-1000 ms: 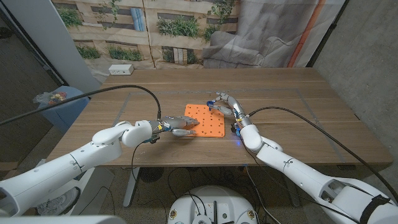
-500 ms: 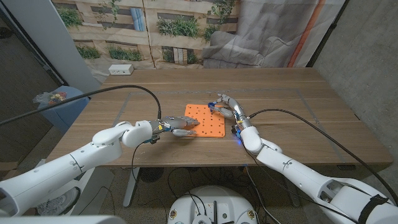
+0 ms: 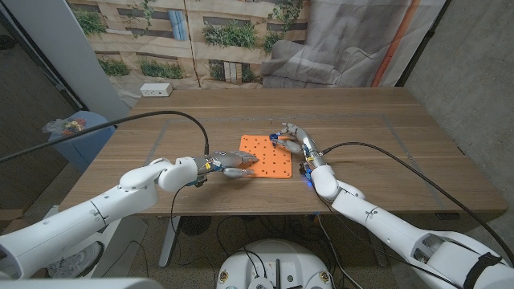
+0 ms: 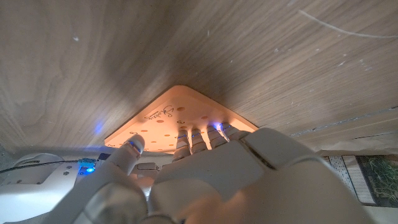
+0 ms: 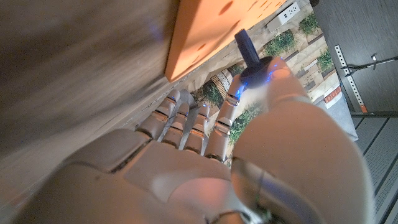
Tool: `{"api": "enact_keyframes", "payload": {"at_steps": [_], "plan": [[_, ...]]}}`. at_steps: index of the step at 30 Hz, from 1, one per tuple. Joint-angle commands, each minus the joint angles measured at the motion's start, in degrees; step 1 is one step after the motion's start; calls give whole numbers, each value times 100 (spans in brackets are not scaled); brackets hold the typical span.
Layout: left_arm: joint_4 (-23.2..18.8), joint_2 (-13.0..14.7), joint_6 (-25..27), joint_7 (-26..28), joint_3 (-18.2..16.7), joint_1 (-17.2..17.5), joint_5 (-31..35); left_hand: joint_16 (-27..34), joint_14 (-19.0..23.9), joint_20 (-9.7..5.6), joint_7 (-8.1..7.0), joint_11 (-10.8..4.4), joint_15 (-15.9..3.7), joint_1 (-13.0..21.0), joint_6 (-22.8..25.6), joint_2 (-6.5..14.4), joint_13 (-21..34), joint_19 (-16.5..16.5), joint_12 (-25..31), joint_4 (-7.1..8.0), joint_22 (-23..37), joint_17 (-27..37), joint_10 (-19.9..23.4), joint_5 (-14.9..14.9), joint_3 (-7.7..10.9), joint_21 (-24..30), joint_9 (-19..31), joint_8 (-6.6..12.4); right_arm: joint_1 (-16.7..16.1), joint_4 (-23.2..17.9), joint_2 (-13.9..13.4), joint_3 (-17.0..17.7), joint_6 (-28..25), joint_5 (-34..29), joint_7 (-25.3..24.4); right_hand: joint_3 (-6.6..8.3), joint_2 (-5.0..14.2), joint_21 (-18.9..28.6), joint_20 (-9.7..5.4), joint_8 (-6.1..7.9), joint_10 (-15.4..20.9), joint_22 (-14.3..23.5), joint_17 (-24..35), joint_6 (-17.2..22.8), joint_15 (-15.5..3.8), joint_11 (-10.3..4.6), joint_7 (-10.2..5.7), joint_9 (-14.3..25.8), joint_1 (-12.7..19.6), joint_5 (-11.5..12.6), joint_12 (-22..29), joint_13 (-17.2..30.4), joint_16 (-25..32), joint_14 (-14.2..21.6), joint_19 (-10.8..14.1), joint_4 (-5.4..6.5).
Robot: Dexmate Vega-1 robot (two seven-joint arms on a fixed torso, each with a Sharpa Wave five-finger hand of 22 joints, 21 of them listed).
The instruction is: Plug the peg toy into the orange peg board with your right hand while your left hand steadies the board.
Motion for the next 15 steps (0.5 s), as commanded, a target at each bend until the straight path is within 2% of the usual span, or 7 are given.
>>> {"api": "enact_keyframes", "payload": {"at_steps": [1, 15], "plan": [[-39, 22, 34, 52, -18, 50, 6, 49, 129, -806, -2, 25, -449, 5, 47, 494, 19, 34, 45, -5, 26, 35, 223, -1, 46, 43, 32, 23, -86, -130, -74, 19, -41, -3, -27, 19, 191, 22, -41, 75, 7, 17, 24, 572, -381, -30, -516, 109, 270, 31, -28, 18, 27, 5, 24, -8], [-11, -14, 40, 68, -5, 30, 27, 46, 131, -808, -3, 38, -444, 4, 49, 493, 19, 35, 41, -7, 25, 35, 221, -1, 52, 41, 32, 20, -75, -129, -104, 38, 18, -11, 12, 7, 191, 27, -37, 88, 10, 17, 46, 583, -384, -24, -503, 118, 274, 34, -31, 22, 37, -3, 28, 10]]}}
